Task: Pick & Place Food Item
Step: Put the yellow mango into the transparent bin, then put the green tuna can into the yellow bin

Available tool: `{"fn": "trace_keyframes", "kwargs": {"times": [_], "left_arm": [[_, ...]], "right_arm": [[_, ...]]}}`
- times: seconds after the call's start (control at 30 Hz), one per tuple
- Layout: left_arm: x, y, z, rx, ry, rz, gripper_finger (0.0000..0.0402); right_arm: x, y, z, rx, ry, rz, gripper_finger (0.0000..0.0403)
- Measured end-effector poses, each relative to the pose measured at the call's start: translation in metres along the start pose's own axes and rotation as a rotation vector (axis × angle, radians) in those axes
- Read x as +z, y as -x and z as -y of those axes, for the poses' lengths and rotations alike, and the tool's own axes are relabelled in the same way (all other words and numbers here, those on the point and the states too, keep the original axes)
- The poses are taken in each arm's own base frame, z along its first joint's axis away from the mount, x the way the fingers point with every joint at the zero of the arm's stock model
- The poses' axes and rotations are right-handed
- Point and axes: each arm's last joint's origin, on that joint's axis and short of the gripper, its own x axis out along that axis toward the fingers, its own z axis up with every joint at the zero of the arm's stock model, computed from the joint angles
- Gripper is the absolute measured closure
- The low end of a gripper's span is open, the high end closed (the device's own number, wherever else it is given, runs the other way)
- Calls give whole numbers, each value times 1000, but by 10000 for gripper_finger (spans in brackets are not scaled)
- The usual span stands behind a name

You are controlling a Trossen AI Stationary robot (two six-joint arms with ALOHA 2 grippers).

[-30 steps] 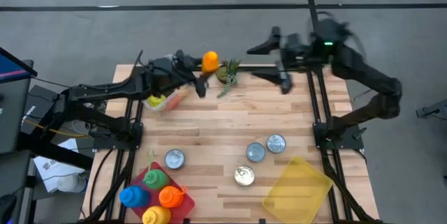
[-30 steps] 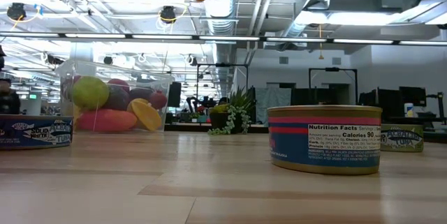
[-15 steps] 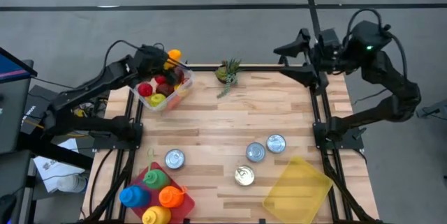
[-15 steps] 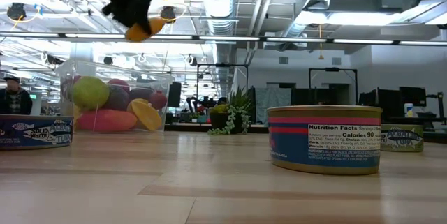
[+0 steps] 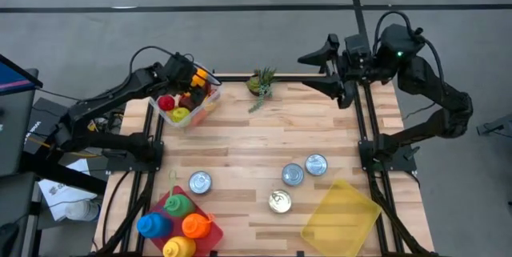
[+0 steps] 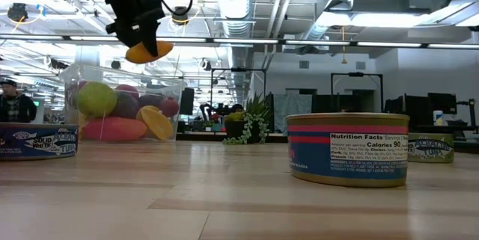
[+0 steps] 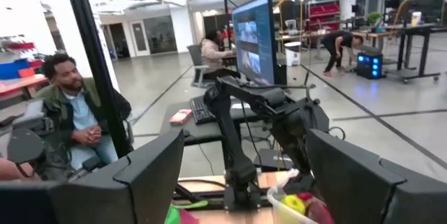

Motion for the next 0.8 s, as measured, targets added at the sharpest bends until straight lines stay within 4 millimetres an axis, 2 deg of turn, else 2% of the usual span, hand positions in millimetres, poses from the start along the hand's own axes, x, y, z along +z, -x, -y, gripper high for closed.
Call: {"fn": "trace_keyframes", "kwargs": {"times": [0.23,0.33,0.47,0.57,0.63,0.8], "left_arm": [[-8,-9,2,6,32,-74,121],[-13,-18,6,-37,51,-125,111],[-12,-17,9,-134,127,-128,92],[-1,-1,10,-246,186,-62,80],[9,15,10,-315,219,23,74],[32,66,10,-514,258,357,70]], "right_arm": [[-7,11,3,-35,-27,-102,111],[-12,16,5,-54,-45,-155,111],[-17,23,11,-99,-78,-226,111],[-32,31,15,-150,-134,-380,111],[-47,37,17,-209,-199,-544,111],[-102,33,17,-355,-277,-955,111]]}}
